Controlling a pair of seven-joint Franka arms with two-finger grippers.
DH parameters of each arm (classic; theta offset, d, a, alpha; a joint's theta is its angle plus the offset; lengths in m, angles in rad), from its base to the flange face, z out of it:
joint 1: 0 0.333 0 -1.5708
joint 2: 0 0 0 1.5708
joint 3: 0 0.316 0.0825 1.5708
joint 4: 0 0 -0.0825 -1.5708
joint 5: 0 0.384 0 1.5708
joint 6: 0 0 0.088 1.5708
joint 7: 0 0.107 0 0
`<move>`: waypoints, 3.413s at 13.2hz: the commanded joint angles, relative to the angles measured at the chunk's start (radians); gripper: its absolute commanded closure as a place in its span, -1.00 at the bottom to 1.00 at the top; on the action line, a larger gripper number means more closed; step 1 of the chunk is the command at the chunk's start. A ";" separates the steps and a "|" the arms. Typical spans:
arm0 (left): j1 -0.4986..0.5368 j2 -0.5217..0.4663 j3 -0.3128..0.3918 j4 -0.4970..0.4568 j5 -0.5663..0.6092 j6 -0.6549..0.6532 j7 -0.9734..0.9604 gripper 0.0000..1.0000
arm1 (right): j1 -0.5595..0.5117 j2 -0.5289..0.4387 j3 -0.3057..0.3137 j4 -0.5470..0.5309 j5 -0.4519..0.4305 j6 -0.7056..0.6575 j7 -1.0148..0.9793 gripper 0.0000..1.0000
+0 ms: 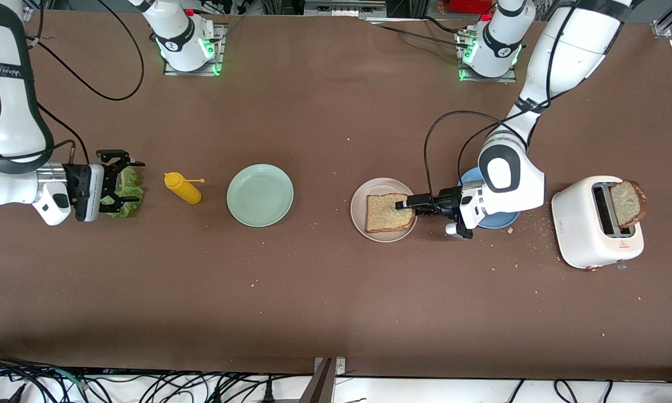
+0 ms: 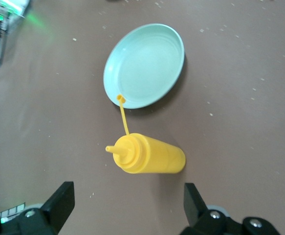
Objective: Make sandwich in beige plate with both arms
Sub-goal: 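Grasp the mustard bottle with the right gripper while the left gripper withdraws, then lift the yellow mustard bottle with the right gripper toward the beige plate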
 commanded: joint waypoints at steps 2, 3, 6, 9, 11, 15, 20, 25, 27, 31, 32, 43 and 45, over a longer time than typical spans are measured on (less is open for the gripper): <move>-0.012 -0.114 0.013 -0.031 0.309 0.009 -0.233 -1.00 | -0.064 0.056 0.010 -0.035 0.097 0.000 -0.216 -0.98; -0.012 -0.126 0.013 -0.027 0.392 0.006 -0.286 -1.00 | -0.081 0.084 0.010 -0.037 0.115 -0.004 -0.262 -0.98; -0.009 -0.169 0.014 0.013 0.680 -0.052 -0.445 -1.00 | -0.114 0.176 0.010 -0.037 0.188 -0.060 -0.366 -0.97; -0.005 -0.186 0.014 0.149 0.975 -0.297 -0.579 -0.99 | -0.121 0.208 0.010 -0.046 0.215 -0.106 -0.429 -0.97; -0.003 -0.185 0.016 0.278 1.112 -0.481 -0.610 -0.98 | -0.123 0.251 0.010 -0.043 0.252 -0.121 -0.509 -0.97; 0.006 -0.188 0.036 0.490 1.198 -0.779 -0.640 -0.98 | -0.120 0.287 0.016 -0.035 0.291 -0.120 -0.604 -0.97; 0.051 -0.313 0.043 0.538 1.189 -0.830 -0.637 -0.99 | -0.117 0.343 0.034 0.000 0.323 -0.120 -0.662 -0.97; 0.075 -0.427 0.048 0.386 1.255 -0.739 -0.645 -0.99 | -0.117 0.379 0.063 0.043 0.327 -0.126 -0.695 -0.97; 0.092 -0.494 0.045 0.296 1.243 -0.695 -0.654 -0.99 | -0.117 0.386 0.077 0.043 0.341 -0.124 -0.695 -0.96; 0.100 -0.531 0.045 0.280 1.192 -0.738 -0.688 -0.99 | -0.111 0.391 0.080 0.046 0.358 -0.124 -0.719 1.00; 0.097 -0.525 0.024 0.285 1.194 -0.737 -0.697 -0.99 | -0.098 0.388 0.080 0.058 0.358 -0.123 -0.712 1.00; 0.112 -0.524 0.013 0.288 1.201 -0.755 -0.694 -0.99 | 0.202 0.251 0.075 0.304 0.236 -0.058 -0.178 1.00; 0.112 -0.524 0.014 0.288 1.201 -0.757 -0.694 -0.99 | 0.277 0.238 0.075 0.368 0.150 -0.022 -0.033 1.00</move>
